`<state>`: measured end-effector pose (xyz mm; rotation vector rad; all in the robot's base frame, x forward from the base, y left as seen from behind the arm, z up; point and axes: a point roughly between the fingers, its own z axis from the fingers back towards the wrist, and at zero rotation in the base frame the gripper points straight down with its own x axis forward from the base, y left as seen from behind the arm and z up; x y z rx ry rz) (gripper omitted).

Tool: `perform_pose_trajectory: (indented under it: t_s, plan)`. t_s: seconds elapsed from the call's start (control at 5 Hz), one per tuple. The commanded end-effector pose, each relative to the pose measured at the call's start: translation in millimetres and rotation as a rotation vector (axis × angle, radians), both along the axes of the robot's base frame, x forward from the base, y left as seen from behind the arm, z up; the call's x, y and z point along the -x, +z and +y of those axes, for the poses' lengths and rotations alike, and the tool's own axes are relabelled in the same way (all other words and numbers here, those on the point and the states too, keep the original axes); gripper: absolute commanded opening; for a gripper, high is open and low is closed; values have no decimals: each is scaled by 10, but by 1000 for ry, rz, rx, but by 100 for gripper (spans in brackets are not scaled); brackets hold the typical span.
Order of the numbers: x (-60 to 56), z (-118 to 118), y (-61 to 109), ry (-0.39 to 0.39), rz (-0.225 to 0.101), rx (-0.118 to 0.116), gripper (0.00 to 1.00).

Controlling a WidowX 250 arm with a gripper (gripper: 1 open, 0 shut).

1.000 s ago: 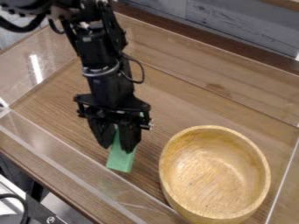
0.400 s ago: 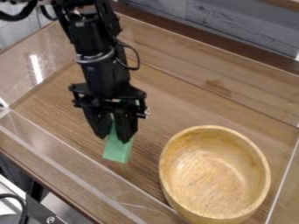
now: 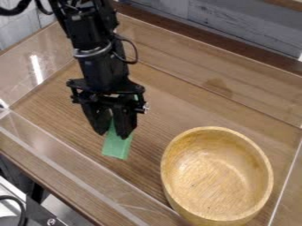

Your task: Remove the green block from inside the brown bowl and put it on the table

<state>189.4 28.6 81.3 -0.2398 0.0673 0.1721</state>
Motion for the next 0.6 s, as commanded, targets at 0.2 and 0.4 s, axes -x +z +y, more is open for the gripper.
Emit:
perform_pose_trajectory:
  t_s: [0.2,0.4]
  plan:
    - [-126,83,153,10,-77,-13,0]
    - [-140,103,156,13,-81,-10,0]
